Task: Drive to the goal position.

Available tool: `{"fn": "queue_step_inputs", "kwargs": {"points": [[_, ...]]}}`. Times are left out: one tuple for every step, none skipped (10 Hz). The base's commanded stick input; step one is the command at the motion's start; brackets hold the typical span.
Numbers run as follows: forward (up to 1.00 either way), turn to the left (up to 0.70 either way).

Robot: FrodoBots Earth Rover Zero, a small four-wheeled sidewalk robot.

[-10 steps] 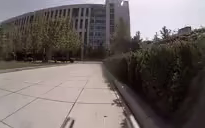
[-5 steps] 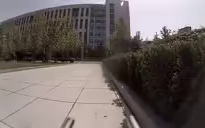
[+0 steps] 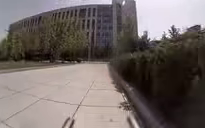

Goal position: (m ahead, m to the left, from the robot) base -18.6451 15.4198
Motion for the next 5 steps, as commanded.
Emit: {"fn": "queue_step_inputs", "kwargs": {"points": [[0.70,0.35],[0.70,0.35],[0.70,0.35],[0.70,0.35],[0.70,0.35]]}}
